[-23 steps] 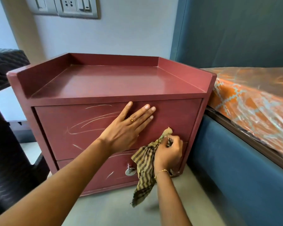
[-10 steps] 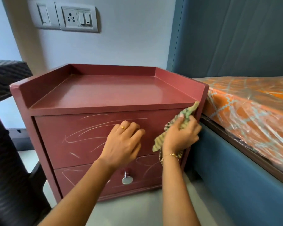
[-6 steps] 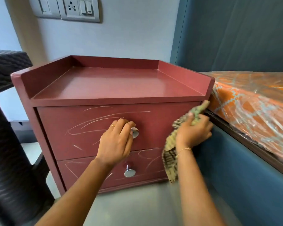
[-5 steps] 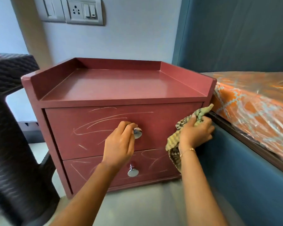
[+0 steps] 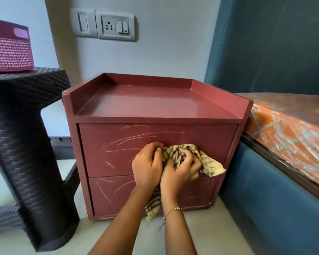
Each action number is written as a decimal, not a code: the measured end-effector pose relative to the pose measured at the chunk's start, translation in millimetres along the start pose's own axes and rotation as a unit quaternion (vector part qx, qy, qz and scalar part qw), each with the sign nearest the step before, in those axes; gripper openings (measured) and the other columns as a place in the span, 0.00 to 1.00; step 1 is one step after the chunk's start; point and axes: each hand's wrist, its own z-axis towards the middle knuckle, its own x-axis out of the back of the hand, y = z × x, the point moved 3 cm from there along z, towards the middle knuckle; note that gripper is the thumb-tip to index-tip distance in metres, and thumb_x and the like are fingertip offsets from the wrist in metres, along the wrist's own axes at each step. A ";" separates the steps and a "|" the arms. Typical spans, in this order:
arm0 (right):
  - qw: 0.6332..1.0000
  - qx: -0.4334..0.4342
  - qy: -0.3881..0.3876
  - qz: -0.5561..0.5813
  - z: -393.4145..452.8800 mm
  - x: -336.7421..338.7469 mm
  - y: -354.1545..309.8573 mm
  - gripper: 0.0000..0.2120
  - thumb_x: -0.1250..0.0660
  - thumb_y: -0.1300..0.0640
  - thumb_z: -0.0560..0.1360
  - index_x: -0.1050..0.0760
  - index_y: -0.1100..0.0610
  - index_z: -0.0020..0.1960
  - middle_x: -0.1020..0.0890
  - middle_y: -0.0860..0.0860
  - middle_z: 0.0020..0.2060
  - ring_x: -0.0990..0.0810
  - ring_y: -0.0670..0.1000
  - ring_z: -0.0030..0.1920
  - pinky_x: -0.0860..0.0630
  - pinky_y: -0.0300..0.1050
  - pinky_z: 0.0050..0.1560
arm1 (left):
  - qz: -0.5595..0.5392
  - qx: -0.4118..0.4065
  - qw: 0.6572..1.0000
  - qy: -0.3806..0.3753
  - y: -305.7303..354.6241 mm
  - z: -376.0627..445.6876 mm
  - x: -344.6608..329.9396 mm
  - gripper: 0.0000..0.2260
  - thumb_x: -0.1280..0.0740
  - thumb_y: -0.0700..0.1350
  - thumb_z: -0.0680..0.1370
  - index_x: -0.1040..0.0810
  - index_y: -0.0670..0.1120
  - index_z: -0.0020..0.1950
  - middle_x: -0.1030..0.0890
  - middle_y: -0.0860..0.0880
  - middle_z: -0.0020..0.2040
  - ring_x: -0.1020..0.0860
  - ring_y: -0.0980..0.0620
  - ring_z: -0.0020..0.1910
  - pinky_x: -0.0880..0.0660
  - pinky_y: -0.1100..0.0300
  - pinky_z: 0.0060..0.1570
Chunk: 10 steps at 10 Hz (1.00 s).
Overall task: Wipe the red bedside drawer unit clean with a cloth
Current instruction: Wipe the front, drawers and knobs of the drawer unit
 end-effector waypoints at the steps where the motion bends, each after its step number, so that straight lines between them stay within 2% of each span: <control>1: 0.989 0.101 -0.048 -0.097 -6.0 0.6 13.0 0.23 0.33 0.53 0.70 0.30 0.49 0.64 0.32 0.47 0.64 0.34 0.49 0.64 0.35 0.50 0.61 | -0.029 0.030 0.999 -0.020 2.0 5.1 5.8 0.13 0.42 0.47 0.74 0.18 0.47 0.47 0.17 0.54 0.42 0.20 0.53 0.43 0.28 0.59 0.42; 2: 0.979 0.157 -0.092 -0.095 -2.1 -0.6 12.3 0.23 0.31 0.60 0.69 0.28 0.51 0.62 0.30 0.49 0.63 0.34 0.53 0.63 0.36 0.52 0.61 | -0.049 0.046 0.997 -0.032 2.8 7.4 8.5 0.13 0.43 0.48 0.74 0.19 0.48 0.46 0.18 0.57 0.40 0.20 0.53 0.42 0.25 0.55 0.43; 3: 0.987 0.135 -0.038 -0.081 -1.3 7.6 16.6 0.17 0.32 0.68 0.65 0.22 0.55 0.52 0.23 0.55 0.52 0.29 0.58 0.52 0.34 0.48 0.52 | -0.071 0.090 0.993 -0.028 0.6 6.9 6.2 0.11 0.43 0.49 0.74 0.22 0.56 0.41 0.18 0.59 0.38 0.20 0.54 0.42 0.24 0.50 0.45; 4: 0.993 0.057 0.064 -0.076 -2.9 17.2 29.0 0.08 0.31 0.67 0.65 0.20 0.60 0.44 0.21 0.59 0.44 0.26 0.63 0.45 0.39 0.42 0.44 | -0.095 0.126 0.987 -0.031 -4.9 5.9 2.8 0.11 0.44 0.51 0.74 0.23 0.59 0.39 0.17 0.58 0.38 0.19 0.53 0.42 0.24 0.46 0.46; 5: 0.987 0.061 0.144 -0.029 1.8 26.7 21.0 0.07 0.27 0.68 0.66 0.20 0.63 0.43 0.20 0.60 0.43 0.26 0.63 0.44 0.40 0.35 0.43 | -0.105 0.127 0.986 -0.032 -6.3 6.5 4.3 0.13 0.46 0.57 0.73 0.23 0.59 0.38 0.17 0.56 0.38 0.19 0.50 0.42 0.24 0.44 0.45; 6: 0.987 0.125 0.090 -0.034 -2.2 17.0 -2.7 0.11 0.29 0.70 0.65 0.20 0.60 0.46 0.20 0.55 0.46 0.28 0.58 0.46 0.38 0.34 0.46 | -0.093 0.108 0.989 -0.030 -4.2 8.4 4.1 0.15 0.48 0.59 0.73 0.23 0.57 0.38 0.17 0.54 0.37 0.19 0.49 0.41 0.24 0.45 0.44; 7: 0.989 0.117 0.080 -0.054 -2.8 6.1 -11.8 0.12 0.29 0.70 0.65 0.20 0.59 0.46 0.19 0.56 0.46 0.27 0.60 0.45 0.41 0.36 0.42 | -0.075 0.093 0.993 -0.002 5.7 6.5 5.5 0.20 0.49 0.58 0.73 0.23 0.50 0.37 0.18 0.51 0.34 0.21 0.50 0.37 0.26 0.50 0.39; 8: 0.988 0.028 0.148 -0.020 8.5 17.3 -1.5 0.08 0.28 0.67 0.66 0.20 0.62 0.46 0.20 0.60 0.46 0.25 0.63 0.46 0.36 0.42 0.44 | -0.057 0.086 0.995 -0.008 10.0 5.8 5.3 0.22 0.49 0.57 0.75 0.22 0.44 0.39 0.19 0.49 0.34 0.23 0.50 0.34 0.30 0.52 0.36; 9: 0.961 -0.096 0.258 0.044 50.2 53.4 11.6 0.14 0.28 0.63 0.67 0.23 0.62 0.52 0.26 0.63 0.53 0.26 0.59 0.52 0.32 0.49 0.57 | 0.002 0.082 0.996 -0.033 10.5 7.8 5.9 0.16 0.45 0.51 0.78 0.23 0.43 0.43 0.19 0.48 0.35 0.25 0.47 0.35 0.36 0.55 0.34; 10: 0.955 -0.132 0.257 0.065 78.3 64.9 13.3 0.19 0.28 0.60 0.67 0.26 0.62 0.56 0.26 0.60 0.56 0.26 0.56 0.55 0.30 0.51 0.61 | 0.032 0.100 0.994 -0.039 10.5 10.6 3.9 0.09 0.41 0.44 0.79 0.22 0.45 0.45 0.19 0.48 0.37 0.24 0.46 0.37 0.37 0.57 0.35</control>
